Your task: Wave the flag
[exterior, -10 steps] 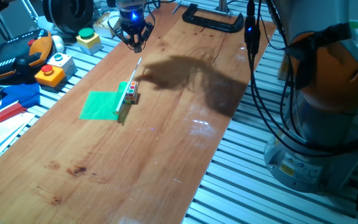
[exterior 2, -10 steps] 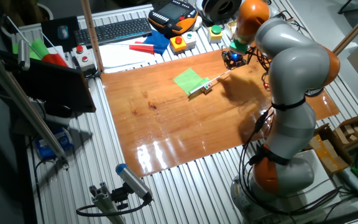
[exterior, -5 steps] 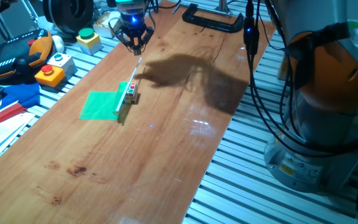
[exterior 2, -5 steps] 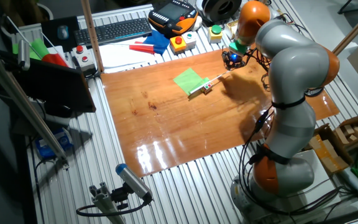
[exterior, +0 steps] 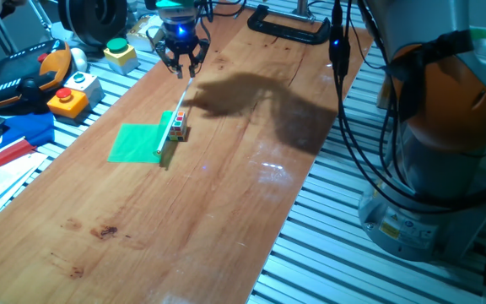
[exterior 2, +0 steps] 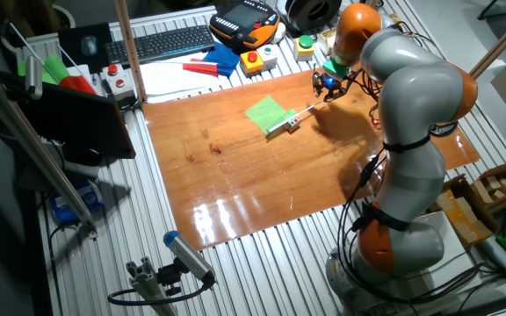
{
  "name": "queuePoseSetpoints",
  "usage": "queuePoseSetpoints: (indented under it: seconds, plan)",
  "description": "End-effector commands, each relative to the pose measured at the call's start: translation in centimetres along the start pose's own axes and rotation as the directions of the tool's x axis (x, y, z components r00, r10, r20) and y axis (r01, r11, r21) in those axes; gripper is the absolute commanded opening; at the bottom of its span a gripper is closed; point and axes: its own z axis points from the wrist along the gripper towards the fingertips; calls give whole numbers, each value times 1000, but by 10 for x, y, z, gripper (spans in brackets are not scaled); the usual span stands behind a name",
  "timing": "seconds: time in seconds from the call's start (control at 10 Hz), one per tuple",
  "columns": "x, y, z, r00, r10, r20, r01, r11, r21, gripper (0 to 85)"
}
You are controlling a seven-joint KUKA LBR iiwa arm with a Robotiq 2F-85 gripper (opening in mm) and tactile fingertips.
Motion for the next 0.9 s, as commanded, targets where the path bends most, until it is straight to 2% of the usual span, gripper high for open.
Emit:
queuePoseSetpoints:
  seconds: [0.0,0.8]
  plan:
    - [-1,1,2,1000,13,0,-13,1000,0,347]
    - [-8,-2,19,997,74,-1,-74,997,5,400]
